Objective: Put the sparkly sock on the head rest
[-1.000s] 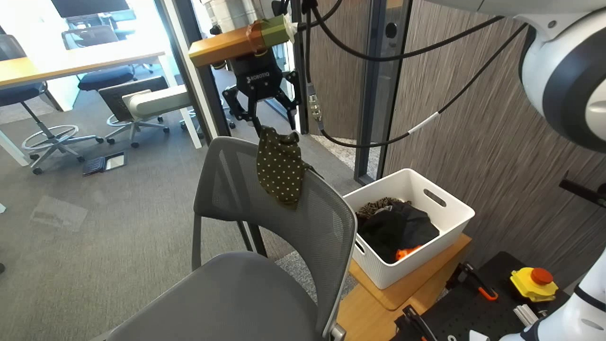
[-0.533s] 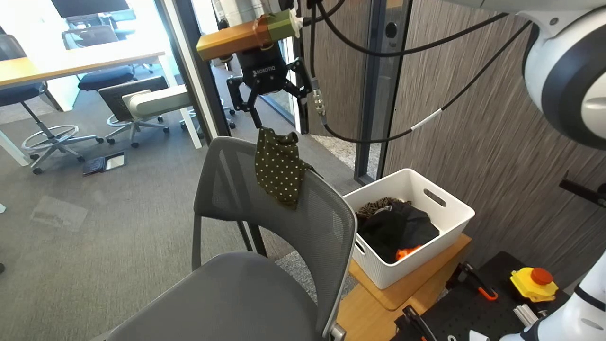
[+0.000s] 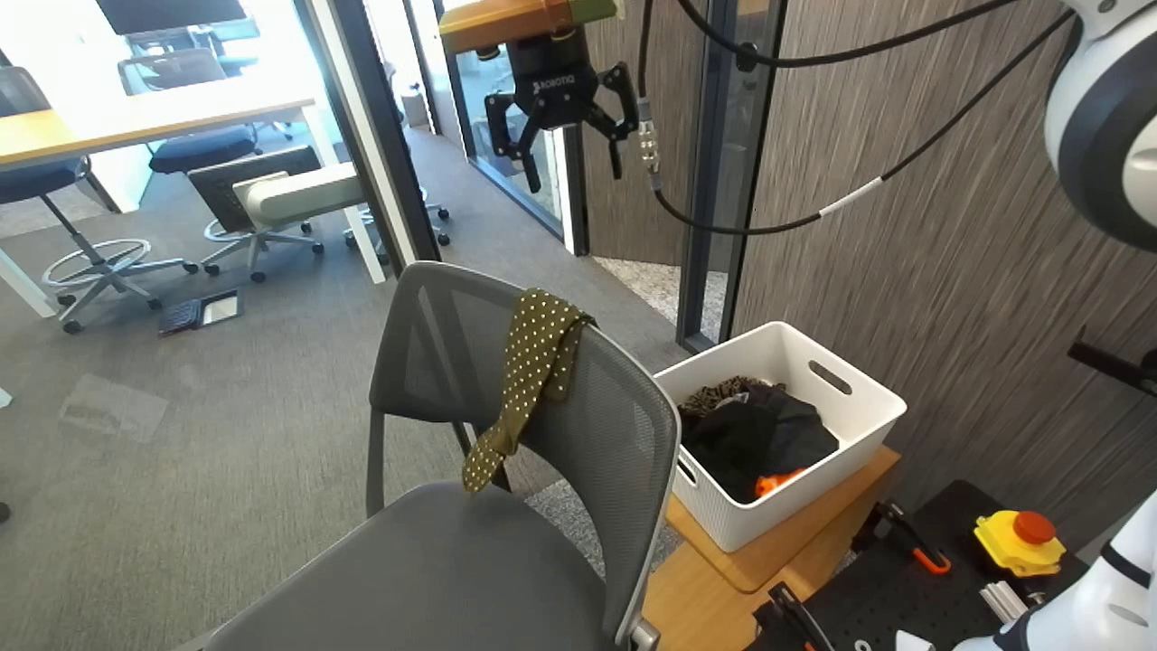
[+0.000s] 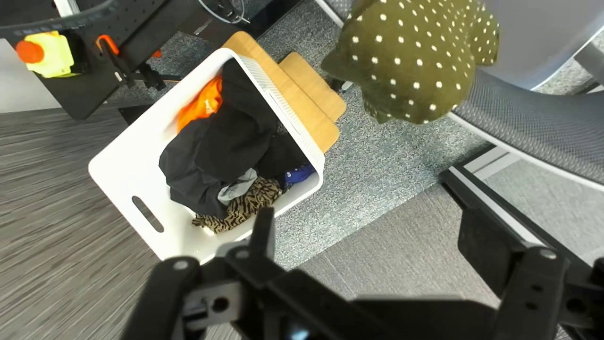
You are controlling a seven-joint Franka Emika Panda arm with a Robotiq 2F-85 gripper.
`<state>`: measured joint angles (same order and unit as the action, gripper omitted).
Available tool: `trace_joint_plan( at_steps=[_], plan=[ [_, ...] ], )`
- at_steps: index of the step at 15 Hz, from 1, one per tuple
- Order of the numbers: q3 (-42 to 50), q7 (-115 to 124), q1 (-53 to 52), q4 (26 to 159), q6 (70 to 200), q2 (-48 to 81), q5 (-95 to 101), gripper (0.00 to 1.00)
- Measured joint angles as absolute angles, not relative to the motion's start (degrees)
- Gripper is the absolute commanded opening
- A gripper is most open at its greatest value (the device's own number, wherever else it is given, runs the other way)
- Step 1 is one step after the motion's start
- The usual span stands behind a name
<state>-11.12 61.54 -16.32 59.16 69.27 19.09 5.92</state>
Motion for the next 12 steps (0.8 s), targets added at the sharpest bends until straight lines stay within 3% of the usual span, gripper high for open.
trace_joint_plan(
  at_steps=[7, 12],
  plan=[
    [-9.19, 58.53, -11.29, 62.15, 69.88, 14.85, 5.92, 1.00],
    [-8.06, 39.14, -6.32, 75.13, 73.41, 5.21, 7.14, 1.00]
  ],
)
